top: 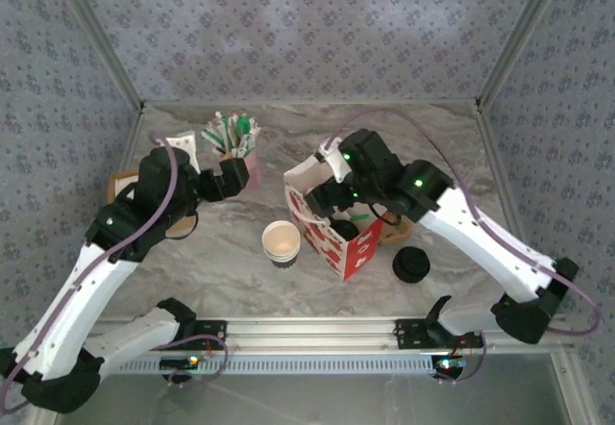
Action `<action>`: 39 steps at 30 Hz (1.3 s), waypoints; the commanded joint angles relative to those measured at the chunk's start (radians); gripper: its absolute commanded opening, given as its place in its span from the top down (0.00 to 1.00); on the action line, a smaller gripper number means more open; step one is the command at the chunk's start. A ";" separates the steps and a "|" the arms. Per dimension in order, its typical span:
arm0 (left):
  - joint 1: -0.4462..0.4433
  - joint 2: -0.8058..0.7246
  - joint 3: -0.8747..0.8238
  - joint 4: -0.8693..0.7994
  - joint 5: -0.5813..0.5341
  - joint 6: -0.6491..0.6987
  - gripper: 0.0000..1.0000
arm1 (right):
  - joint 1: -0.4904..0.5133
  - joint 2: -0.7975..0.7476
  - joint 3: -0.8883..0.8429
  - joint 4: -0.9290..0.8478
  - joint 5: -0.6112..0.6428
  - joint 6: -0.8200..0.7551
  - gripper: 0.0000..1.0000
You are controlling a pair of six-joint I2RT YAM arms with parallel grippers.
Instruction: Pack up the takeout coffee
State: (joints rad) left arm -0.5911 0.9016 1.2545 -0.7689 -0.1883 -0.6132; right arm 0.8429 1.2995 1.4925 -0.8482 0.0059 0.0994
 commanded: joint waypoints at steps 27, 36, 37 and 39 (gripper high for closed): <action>0.432 -0.143 -0.541 0.273 -0.259 0.125 0.01 | -0.667 -0.571 -0.691 0.547 0.159 0.142 0.00; 0.582 -0.136 -0.802 0.611 -0.172 0.300 0.00 | -0.903 -0.563 -1.075 0.999 0.200 0.198 0.00; 0.586 -0.138 -0.832 0.661 -0.147 0.333 0.01 | -0.903 -0.542 -1.096 1.032 0.227 0.196 0.00; 0.591 -0.139 -0.889 0.751 -0.140 0.369 0.01 | -0.903 -0.483 -1.125 1.099 0.267 0.180 0.00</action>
State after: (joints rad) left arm -0.0101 0.7677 0.4110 -0.2203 -0.3817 -0.3458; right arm -0.0547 0.7704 0.3950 0.0471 0.1921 0.2771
